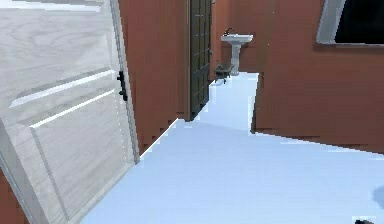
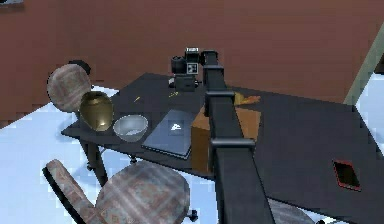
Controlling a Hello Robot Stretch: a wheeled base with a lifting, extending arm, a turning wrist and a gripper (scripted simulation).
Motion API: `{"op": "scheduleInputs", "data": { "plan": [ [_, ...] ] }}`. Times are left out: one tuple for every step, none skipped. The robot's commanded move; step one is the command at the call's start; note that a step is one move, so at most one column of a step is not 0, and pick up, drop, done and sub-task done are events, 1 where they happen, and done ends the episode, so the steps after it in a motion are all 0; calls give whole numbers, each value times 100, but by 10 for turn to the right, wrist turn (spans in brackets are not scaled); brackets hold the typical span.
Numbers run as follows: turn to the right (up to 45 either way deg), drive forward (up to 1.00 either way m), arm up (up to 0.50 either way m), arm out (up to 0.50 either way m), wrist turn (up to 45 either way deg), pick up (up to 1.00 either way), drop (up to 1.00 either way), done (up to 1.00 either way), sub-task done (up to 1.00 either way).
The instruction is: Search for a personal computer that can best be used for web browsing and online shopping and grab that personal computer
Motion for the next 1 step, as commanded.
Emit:
{"op": "scheduleInputs", "data": {
  "plan": [
    [0, 0, -40, 0, 0, 0, 0, 0, 0]
  ]
}}
